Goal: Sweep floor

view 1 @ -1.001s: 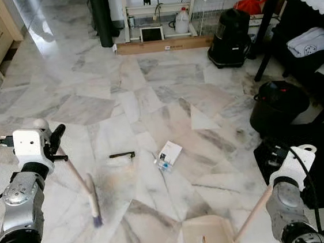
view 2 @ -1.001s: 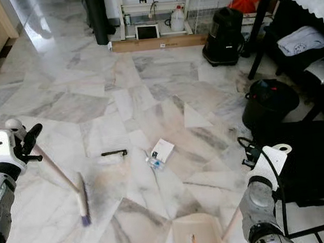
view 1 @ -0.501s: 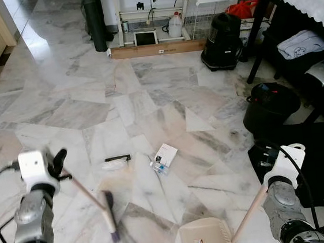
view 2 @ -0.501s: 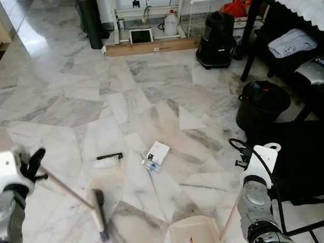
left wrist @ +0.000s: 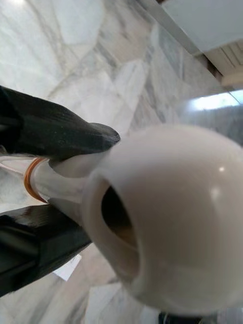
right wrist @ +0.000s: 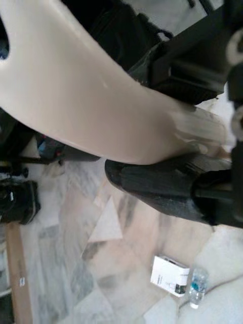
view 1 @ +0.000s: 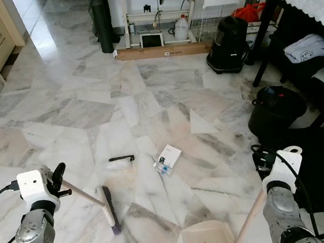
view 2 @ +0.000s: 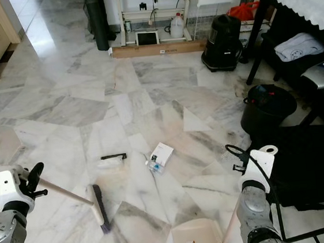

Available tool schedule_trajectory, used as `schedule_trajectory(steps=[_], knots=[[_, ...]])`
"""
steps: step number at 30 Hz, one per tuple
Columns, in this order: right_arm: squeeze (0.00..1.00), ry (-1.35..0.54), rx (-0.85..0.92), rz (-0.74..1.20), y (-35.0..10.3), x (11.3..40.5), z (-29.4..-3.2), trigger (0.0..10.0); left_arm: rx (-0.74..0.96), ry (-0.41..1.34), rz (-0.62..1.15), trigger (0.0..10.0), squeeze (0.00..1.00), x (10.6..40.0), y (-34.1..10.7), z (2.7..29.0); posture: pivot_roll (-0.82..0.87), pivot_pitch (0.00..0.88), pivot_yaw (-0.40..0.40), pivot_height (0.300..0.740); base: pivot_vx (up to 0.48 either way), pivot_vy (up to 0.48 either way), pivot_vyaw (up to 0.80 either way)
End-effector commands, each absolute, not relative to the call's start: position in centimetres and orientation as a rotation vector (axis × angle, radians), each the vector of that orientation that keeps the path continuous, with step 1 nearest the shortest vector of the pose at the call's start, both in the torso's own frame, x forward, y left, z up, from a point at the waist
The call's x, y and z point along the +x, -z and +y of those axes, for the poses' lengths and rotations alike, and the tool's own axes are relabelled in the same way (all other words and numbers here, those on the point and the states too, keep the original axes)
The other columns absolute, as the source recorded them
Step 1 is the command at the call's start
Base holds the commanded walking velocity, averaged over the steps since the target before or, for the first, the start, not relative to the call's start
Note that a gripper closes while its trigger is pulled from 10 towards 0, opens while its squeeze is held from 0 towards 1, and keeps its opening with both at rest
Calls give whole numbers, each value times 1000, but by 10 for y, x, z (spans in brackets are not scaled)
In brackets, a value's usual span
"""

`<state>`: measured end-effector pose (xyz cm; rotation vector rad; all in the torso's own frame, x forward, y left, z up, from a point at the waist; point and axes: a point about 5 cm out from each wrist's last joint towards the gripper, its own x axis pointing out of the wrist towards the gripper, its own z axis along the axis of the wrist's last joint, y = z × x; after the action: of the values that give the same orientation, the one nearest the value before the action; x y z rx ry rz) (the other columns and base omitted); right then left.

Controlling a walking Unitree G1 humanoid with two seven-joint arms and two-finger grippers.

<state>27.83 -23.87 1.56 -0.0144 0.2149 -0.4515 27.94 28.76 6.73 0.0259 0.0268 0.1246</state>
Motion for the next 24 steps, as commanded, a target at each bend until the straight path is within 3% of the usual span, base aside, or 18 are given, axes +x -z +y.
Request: schedule_trajectory(steps=[1, 12, 16, 24], knots=[[0, 444, -30, 111, -31, 284, -244, 10000, 58, -83, -28, 10000, 0, 283, -80, 282, -36, 17, -69, 740, 0, 0, 0], [0, 409, -38, -144, -89, 314, -240, 10000, 64, -19, -159, 10000, 0, 311, -115, 254, -50, 20, -63, 740, 0, 0, 0], [0, 336, -42, -213, -106, 323, -226, 10000, 38, 18, -211, 10000, 0, 315, -129, 236, -44, 16, -68, 740, 0, 0, 0], [0, 350, -56, -52, -72, 305, -221, 10000, 13, 101, -111, 10000, 0, 301, -100, 210, -103, 16, -39, 740, 0, 0, 0]])
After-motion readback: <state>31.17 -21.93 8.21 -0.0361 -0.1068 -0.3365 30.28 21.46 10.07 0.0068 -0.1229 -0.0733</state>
